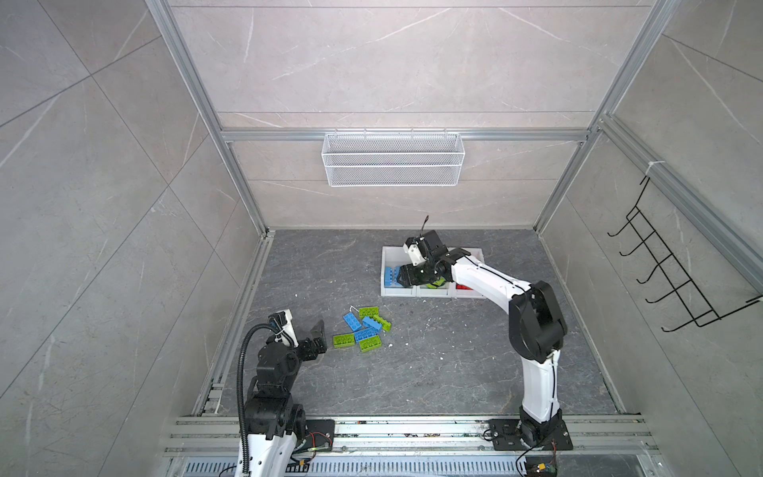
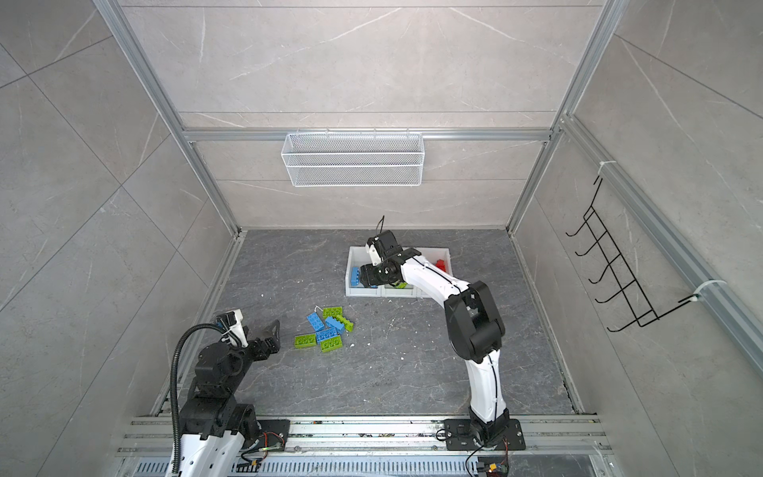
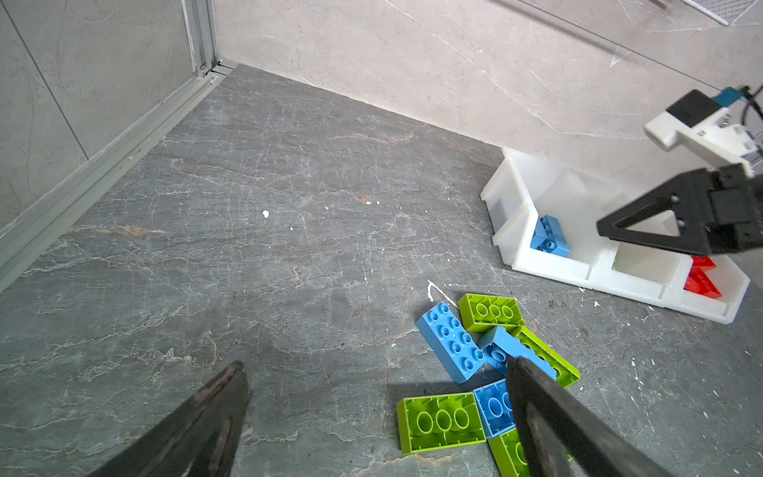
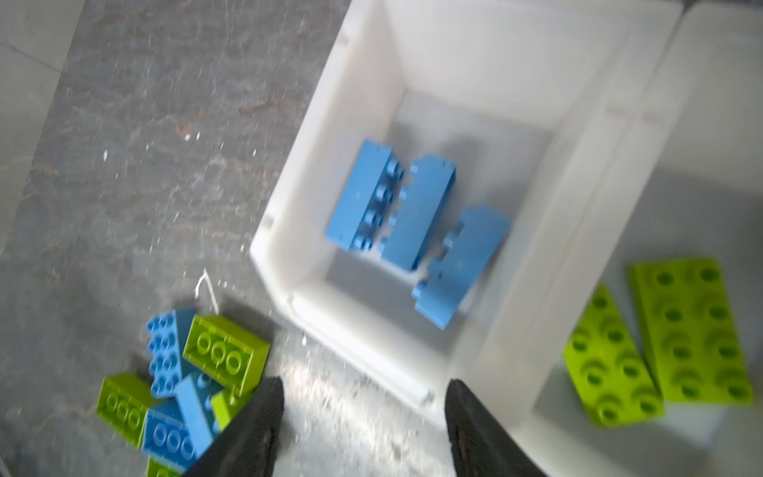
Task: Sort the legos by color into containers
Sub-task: 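Carry the blue brick into the nearest bin compartment and release it, then move the open right gripper down to a lime-green brick beside the pile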
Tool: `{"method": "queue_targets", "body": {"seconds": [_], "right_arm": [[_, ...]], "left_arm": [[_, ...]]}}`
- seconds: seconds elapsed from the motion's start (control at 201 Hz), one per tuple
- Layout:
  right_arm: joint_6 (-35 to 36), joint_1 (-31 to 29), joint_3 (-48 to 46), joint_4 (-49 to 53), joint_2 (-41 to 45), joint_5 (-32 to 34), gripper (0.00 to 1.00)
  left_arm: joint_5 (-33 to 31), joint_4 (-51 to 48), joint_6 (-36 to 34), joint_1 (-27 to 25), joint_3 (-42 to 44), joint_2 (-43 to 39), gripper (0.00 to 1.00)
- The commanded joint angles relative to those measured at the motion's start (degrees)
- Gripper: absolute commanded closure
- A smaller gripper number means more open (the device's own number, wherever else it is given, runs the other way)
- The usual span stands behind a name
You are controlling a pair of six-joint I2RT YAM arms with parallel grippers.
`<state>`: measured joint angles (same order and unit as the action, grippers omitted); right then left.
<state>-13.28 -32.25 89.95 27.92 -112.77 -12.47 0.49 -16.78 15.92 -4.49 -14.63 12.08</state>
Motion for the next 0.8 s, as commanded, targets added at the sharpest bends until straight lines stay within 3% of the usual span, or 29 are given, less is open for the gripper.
{"method": "queue_targets", "body": {"seconds": [0.0, 0.204, 0.791], "right_arm": [[3.47, -3.69, -7.6, -2.74, 7.98, -1.67, 0.36], [7.69, -8.71, -14.26, -5.95, 9.68, -5.35, 0.33], [9.15, -10.73, -3.63, -4.91, -5.83, -5.57, 0.39]], "left_arm": [[-0.36, 0.94, 0.7, 0.01, -0.18, -0.47, 0.0], [-0.37, 0.8, 0.75, 0.01, -0.22, -0.47, 0.0], [-0.49, 0.79, 0.8, 0.01, -0.15, -0.49, 0.0]]}}
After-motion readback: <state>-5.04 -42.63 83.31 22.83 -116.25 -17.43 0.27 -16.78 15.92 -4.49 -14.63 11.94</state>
